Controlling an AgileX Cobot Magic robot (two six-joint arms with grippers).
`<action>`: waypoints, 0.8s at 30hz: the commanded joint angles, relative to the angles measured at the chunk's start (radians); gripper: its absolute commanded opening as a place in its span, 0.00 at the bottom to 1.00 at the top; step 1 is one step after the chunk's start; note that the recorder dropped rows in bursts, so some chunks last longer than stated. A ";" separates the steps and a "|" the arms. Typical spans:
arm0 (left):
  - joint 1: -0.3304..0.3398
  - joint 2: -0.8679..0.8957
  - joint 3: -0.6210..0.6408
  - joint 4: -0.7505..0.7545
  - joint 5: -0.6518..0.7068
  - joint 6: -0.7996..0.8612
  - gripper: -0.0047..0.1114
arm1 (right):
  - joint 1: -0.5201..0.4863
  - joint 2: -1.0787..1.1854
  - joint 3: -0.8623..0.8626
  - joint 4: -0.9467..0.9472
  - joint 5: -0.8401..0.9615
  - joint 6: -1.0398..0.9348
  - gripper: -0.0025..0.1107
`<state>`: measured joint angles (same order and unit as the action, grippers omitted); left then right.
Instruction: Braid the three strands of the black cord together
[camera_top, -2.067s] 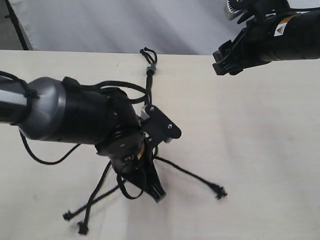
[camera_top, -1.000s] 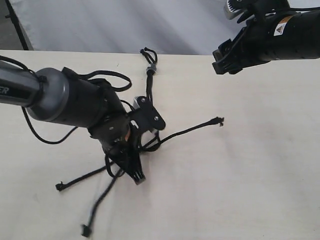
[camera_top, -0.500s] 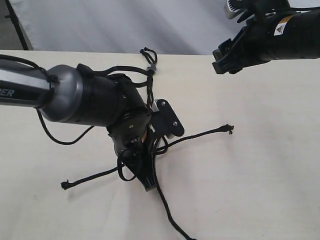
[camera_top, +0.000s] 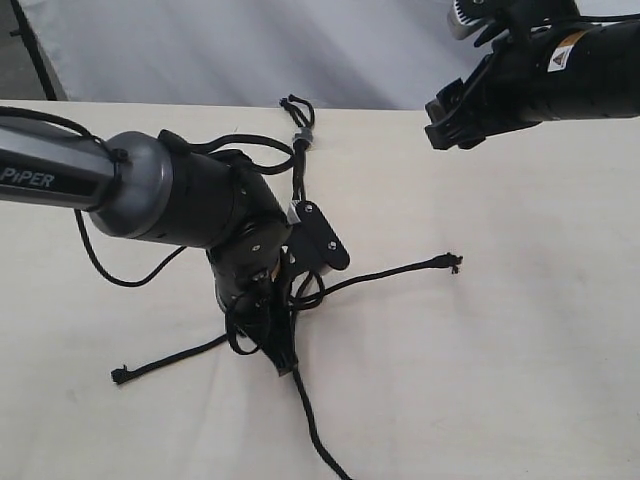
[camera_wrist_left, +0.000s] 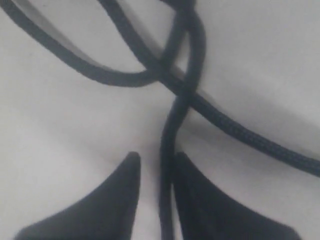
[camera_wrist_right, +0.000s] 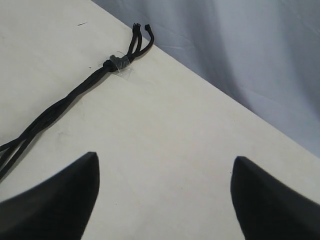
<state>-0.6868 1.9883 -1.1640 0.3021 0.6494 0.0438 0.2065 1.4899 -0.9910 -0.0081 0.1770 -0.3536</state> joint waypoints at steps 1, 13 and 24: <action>0.002 -0.012 0.005 -0.012 0.007 -0.007 0.46 | -0.004 0.003 0.004 0.008 0.020 -0.008 0.63; 0.169 -0.355 0.005 0.015 -0.095 -0.055 0.51 | -0.004 -0.038 0.004 0.133 0.155 0.059 0.63; 0.270 -0.629 0.227 0.034 -0.432 -0.050 0.17 | 0.253 0.036 -0.029 0.246 0.399 0.037 0.63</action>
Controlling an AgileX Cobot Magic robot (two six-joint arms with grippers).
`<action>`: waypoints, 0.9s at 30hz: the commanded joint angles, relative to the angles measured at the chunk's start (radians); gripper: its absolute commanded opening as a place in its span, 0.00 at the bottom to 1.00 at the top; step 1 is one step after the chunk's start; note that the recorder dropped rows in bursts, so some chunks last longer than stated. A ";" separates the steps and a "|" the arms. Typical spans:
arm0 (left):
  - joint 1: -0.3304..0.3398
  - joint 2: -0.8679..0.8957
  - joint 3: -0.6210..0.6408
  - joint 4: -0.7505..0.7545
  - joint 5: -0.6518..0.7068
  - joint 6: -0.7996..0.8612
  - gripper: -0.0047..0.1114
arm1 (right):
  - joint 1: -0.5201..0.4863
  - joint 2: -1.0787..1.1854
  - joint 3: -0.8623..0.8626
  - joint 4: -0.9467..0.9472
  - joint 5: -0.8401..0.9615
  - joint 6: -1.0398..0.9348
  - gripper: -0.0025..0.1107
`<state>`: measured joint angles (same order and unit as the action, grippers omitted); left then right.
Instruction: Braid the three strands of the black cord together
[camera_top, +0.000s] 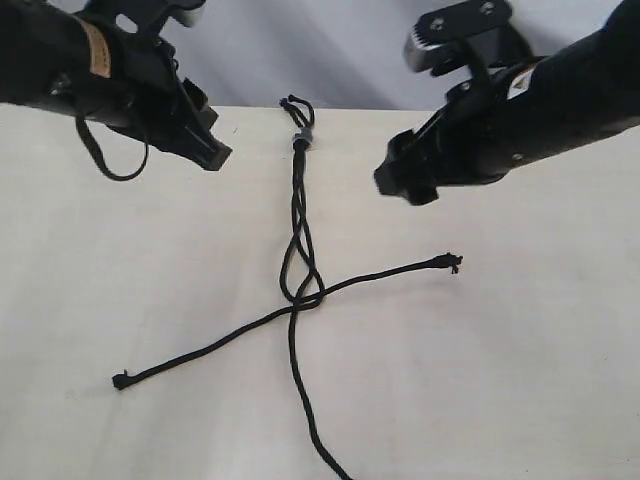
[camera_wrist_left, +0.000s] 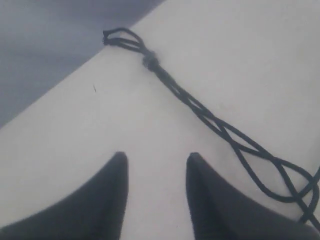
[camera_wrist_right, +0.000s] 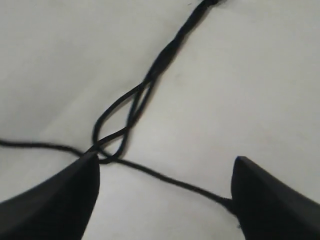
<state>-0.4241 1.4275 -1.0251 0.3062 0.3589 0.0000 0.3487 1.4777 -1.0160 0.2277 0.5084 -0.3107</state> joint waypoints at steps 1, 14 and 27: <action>0.008 -0.083 0.097 0.034 -0.154 -0.006 0.10 | 0.152 0.071 -0.004 0.010 0.079 -0.006 0.63; 0.008 -0.184 0.100 0.033 -0.099 -0.008 0.04 | 0.409 0.398 -0.004 -0.019 0.095 0.011 0.63; 0.008 -0.184 0.100 0.030 -0.099 -0.008 0.04 | 0.409 0.413 -0.147 -0.823 0.170 0.040 0.02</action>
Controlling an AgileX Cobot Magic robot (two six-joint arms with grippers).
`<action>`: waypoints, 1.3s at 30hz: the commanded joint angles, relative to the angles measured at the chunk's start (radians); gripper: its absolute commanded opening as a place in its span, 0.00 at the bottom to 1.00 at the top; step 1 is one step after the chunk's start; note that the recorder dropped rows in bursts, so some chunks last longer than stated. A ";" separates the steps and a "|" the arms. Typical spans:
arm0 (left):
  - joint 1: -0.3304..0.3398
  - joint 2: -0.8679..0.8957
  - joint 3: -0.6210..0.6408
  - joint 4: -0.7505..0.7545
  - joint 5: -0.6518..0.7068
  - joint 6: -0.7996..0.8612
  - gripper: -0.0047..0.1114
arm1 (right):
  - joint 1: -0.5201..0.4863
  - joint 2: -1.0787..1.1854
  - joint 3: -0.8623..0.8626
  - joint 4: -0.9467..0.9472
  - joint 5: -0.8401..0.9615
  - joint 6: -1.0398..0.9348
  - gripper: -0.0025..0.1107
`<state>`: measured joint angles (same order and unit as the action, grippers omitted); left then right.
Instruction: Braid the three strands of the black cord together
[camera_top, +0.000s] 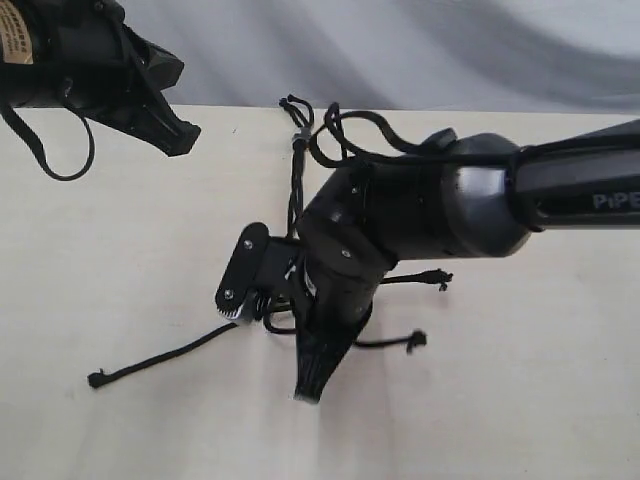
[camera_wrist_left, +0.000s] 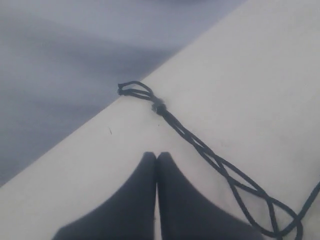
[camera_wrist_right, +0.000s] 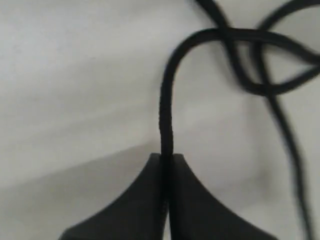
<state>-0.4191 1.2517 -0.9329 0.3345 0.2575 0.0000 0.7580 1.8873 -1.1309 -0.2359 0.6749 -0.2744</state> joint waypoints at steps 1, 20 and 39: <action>0.003 -0.008 0.007 0.001 0.003 -0.008 0.04 | 0.000 0.019 -0.032 -0.491 -0.017 0.004 0.02; 0.003 -0.008 0.007 0.001 0.003 -0.008 0.04 | -0.069 0.164 -0.030 -0.277 0.042 -0.177 0.02; 0.003 -0.008 0.007 -0.006 0.029 -0.022 0.04 | 0.004 0.032 -0.030 0.153 0.226 -0.518 0.02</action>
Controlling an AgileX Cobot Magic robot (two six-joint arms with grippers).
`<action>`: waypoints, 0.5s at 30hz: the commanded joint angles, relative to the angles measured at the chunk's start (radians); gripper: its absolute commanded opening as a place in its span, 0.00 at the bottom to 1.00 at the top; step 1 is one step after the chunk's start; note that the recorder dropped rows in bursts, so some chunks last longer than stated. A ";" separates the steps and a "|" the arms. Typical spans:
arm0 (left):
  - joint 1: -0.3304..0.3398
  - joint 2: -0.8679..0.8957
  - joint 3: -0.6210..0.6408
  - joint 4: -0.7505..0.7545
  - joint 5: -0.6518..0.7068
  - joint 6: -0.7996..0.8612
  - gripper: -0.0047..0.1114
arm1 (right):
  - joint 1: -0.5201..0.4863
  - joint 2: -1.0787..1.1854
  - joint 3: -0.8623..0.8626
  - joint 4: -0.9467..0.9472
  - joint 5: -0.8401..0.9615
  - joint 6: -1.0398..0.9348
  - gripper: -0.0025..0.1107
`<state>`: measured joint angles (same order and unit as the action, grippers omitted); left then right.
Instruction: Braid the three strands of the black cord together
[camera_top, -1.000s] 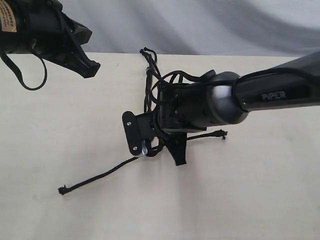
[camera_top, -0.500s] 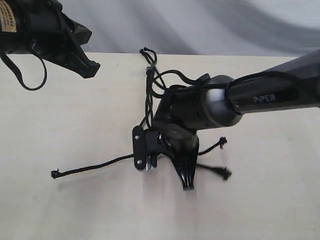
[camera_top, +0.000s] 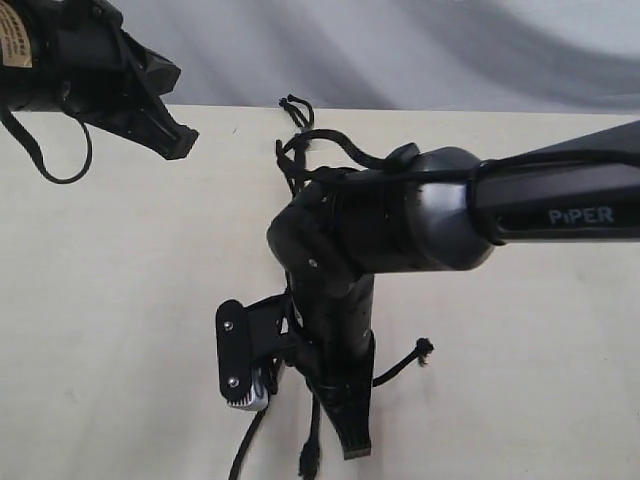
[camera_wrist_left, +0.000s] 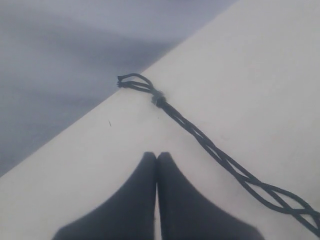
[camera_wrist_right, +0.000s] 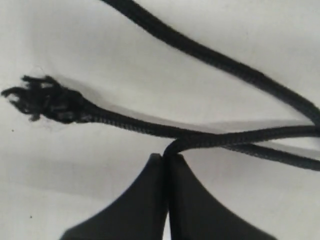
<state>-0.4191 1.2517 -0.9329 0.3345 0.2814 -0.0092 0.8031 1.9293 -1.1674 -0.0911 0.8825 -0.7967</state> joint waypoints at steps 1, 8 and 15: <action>0.003 -0.008 0.007 -0.006 0.005 -0.013 0.04 | -0.048 -0.010 0.006 0.005 0.016 0.004 0.02; 0.003 -0.008 0.007 -0.006 0.005 -0.018 0.04 | -0.108 -0.010 0.006 0.000 -0.018 0.009 0.02; 0.003 -0.008 0.007 -0.006 0.005 -0.020 0.04 | -0.112 -0.010 0.006 0.002 -0.050 0.012 0.07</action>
<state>-0.4191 1.2517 -0.9329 0.3326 0.2832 -0.0183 0.6942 1.9276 -1.1659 -0.0907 0.8565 -0.7852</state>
